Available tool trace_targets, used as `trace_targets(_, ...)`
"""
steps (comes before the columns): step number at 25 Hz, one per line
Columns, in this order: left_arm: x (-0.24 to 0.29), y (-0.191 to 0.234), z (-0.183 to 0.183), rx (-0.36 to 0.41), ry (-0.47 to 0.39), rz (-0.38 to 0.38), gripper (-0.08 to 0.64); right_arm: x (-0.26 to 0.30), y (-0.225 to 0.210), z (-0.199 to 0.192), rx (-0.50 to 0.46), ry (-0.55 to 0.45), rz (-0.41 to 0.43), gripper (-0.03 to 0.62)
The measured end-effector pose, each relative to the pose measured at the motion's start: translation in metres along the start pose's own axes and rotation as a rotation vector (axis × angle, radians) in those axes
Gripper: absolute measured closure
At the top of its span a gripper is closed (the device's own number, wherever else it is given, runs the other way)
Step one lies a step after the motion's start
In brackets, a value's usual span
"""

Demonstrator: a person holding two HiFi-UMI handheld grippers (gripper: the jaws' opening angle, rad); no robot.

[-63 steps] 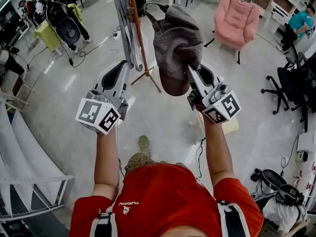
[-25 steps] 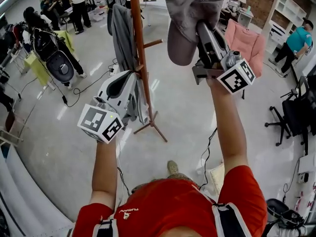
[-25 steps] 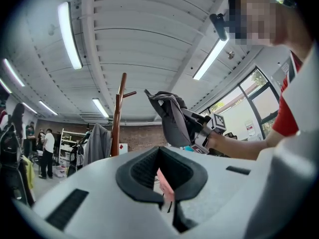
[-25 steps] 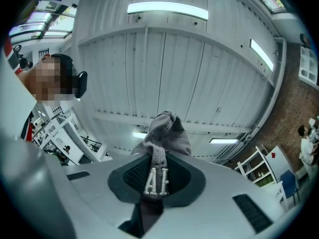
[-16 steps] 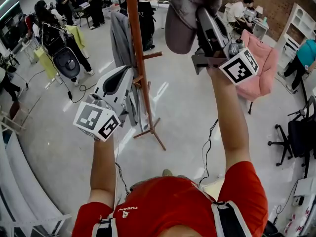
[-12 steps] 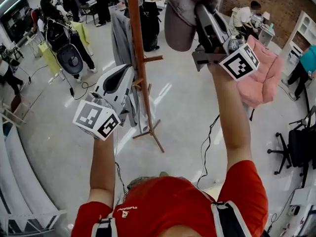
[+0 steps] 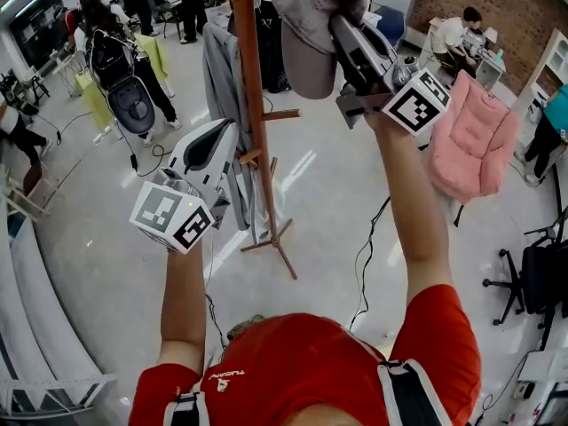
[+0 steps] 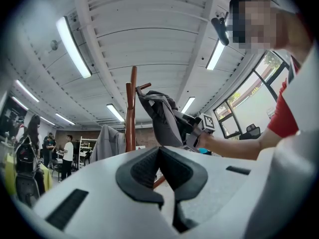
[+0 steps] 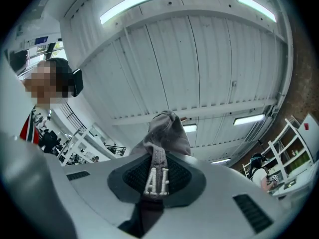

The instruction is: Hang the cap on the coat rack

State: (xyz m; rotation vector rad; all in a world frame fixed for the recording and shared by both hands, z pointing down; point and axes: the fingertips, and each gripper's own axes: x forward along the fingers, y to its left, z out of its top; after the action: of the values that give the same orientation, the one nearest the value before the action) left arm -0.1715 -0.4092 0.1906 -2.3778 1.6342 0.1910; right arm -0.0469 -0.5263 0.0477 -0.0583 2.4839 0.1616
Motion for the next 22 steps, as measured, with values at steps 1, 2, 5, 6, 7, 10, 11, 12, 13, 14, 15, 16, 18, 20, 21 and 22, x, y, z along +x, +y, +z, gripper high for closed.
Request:
trace_targets(1,0.000,0.002,-0.001,-0.003,0.000,0.000,0.552,0.002,-0.002,-0.009,0.002,0.018,0.002,0.528)
trace_targets(2,0.000,0.003,-0.002,-0.003,0.001,-0.003,0.551,0.001,-0.007,-0.018,0.001,0.041,-0.009,0.526)
trace_targets(5,-0.001,0.006,-0.008,-0.005,0.012,-0.004,0.552,-0.003,-0.017,-0.040,-0.022,0.097,-0.048,0.518)
trace_targets(6,-0.001,0.007,-0.009,-0.005,0.017,-0.004,0.551,-0.004,-0.018,-0.046,-0.031,0.109,-0.053,0.512)
trace_targets(7,-0.001,0.007,-0.011,-0.005,0.020,-0.004,0.552,-0.005,-0.018,-0.051,-0.039,0.120,-0.055,0.509)
trace_targets(10,-0.002,0.010,-0.016,-0.010,0.029,-0.001,0.551,-0.004,-0.019,-0.061,-0.059,0.142,-0.059,0.489)
trace_targets(11,-0.002,0.010,-0.017,-0.010,0.032,-0.004,0.552,-0.003,-0.020,-0.064,-0.063,0.152,-0.063,0.481)
trace_targets(12,-0.001,0.010,-0.017,-0.009,0.035,-0.009,0.552,-0.003,-0.021,-0.068,-0.062,0.163,-0.067,0.471)
trace_targets(13,-0.001,0.010,-0.018,-0.009,0.038,-0.012,0.552,-0.003,-0.021,-0.072,-0.058,0.178,-0.068,0.457)
trace_targets(14,-0.001,0.010,-0.018,-0.013,0.040,-0.013,0.551,-0.004,-0.022,-0.076,-0.051,0.193,-0.067,0.442)
trace_targets(15,-0.001,0.011,-0.019,-0.017,0.042,-0.011,0.551,-0.006,-0.022,-0.081,-0.045,0.209,-0.067,0.428)
trace_targets(16,-0.002,0.011,-0.019,-0.021,0.044,-0.011,0.552,-0.008,-0.021,-0.086,-0.042,0.223,-0.069,0.414)
trace_targets(18,-0.003,0.011,-0.021,-0.026,0.044,-0.017,0.551,-0.016,-0.019,-0.094,-0.044,0.242,-0.080,0.407)
trace_targets(20,-0.004,0.011,-0.020,-0.028,0.041,-0.025,0.552,-0.022,-0.017,-0.097,-0.054,0.250,-0.095,0.407)
trace_targets(21,-0.004,0.011,-0.019,-0.029,0.038,-0.028,0.552,-0.025,-0.015,-0.097,-0.061,0.252,-0.103,0.407)
trace_targets(22,-0.004,0.011,-0.019,-0.031,0.036,-0.032,0.552,-0.029,-0.012,-0.096,-0.070,0.255,-0.111,0.407)
